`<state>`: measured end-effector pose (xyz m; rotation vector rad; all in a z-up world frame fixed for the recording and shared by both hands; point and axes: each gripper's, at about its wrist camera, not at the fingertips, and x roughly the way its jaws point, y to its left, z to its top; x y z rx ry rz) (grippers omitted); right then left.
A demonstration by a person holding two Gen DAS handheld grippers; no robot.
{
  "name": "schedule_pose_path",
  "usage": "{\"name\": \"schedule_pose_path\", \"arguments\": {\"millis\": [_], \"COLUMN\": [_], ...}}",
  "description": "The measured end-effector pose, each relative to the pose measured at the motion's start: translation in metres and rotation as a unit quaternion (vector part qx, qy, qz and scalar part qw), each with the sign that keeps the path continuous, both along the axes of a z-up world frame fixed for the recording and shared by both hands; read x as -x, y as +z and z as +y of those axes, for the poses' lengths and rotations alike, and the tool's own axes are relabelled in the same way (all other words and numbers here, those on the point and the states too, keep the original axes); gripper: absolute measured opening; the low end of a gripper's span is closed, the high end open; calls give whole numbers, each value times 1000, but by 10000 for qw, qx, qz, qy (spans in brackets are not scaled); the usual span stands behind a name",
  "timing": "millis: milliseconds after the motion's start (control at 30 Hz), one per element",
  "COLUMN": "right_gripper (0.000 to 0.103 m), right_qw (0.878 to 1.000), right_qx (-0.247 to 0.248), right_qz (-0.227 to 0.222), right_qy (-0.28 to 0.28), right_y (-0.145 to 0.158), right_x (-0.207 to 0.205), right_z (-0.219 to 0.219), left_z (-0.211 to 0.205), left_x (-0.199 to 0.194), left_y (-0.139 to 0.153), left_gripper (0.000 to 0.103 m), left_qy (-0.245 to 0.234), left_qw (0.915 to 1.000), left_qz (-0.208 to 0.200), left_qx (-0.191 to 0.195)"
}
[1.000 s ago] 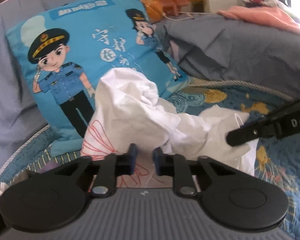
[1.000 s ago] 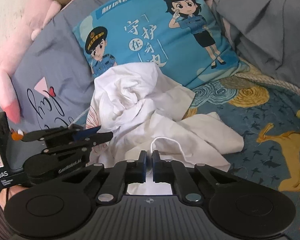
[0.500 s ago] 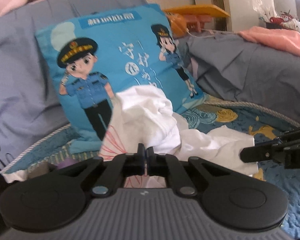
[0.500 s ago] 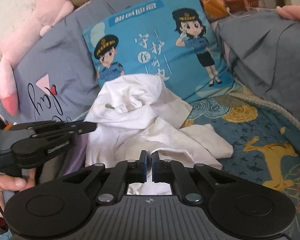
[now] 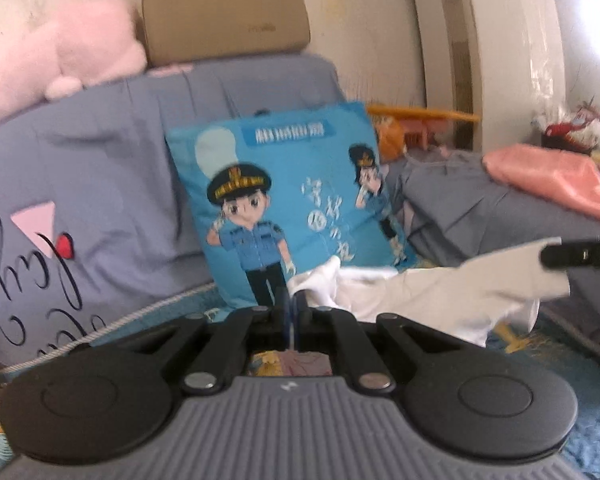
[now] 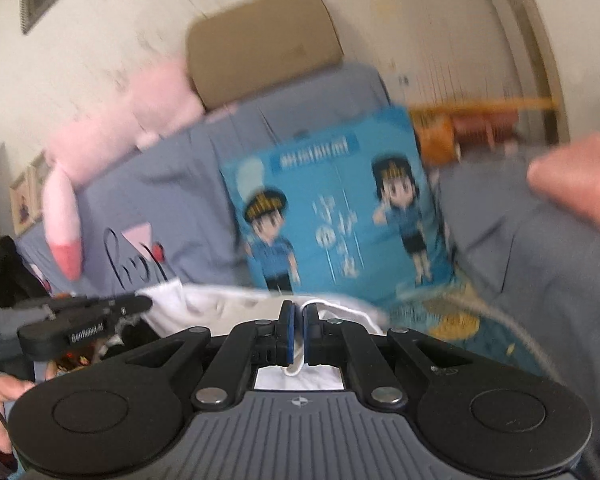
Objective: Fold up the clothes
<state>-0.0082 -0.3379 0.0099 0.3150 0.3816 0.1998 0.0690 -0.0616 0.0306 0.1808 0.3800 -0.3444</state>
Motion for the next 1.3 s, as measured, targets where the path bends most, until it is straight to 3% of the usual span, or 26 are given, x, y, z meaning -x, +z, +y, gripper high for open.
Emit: {"name": "schedule_pose_path", "arguments": {"millis": [267, 467, 567, 733, 867, 967, 1000, 1033, 1167, 1233, 1300], "right_gripper": [4, 4, 4, 4, 4, 4, 4, 4, 4, 4, 4], "right_qw": [9955, 9924, 9899, 9889, 9871, 9878, 9882, 9889, 9913, 9914, 9909], "right_qx": [101, -164, 214, 612, 702, 719, 730, 762, 1041, 1216, 1321], "right_qz": [-923, -1076, -1130, -915, -967, -998, -1000, -968, -702, -469, -142], "right_qy": [202, 565, 834, 996, 1063, 955, 903, 833, 383, 77, -220], "right_y": [125, 186, 200, 208, 216, 222, 225, 225, 213, 199, 179], "right_x": [84, 141, 165, 182, 192, 193, 194, 193, 185, 176, 167], "right_z": [12, 33, 65, 109, 121, 117, 115, 111, 81, 62, 41], "left_z": [41, 94, 107, 114, 102, 99, 99, 99, 94, 87, 81], "left_x": [102, 211, 261, 308, 344, 343, 338, 333, 321, 314, 296], "left_y": [106, 183, 197, 169, 124, 75, 59, 43, -3, -18, -32], "left_gripper": [1, 1, 1, 1, 1, 9, 15, 31, 56, 88, 93], "left_qy": [277, 643, 759, 512, 235, 390, 468, 546, 791, 808, 914], "left_qw": [9967, 9897, 9910, 9981, 9991, 9939, 9911, 9878, 9830, 9809, 9784], "left_qz": [-458, -903, -955, -238, 273, 951, 1163, 1365, 1625, 1745, 1813], "left_qx": [618, 902, 551, 236, 202, 390, 452, 510, 334, 300, 381]}}
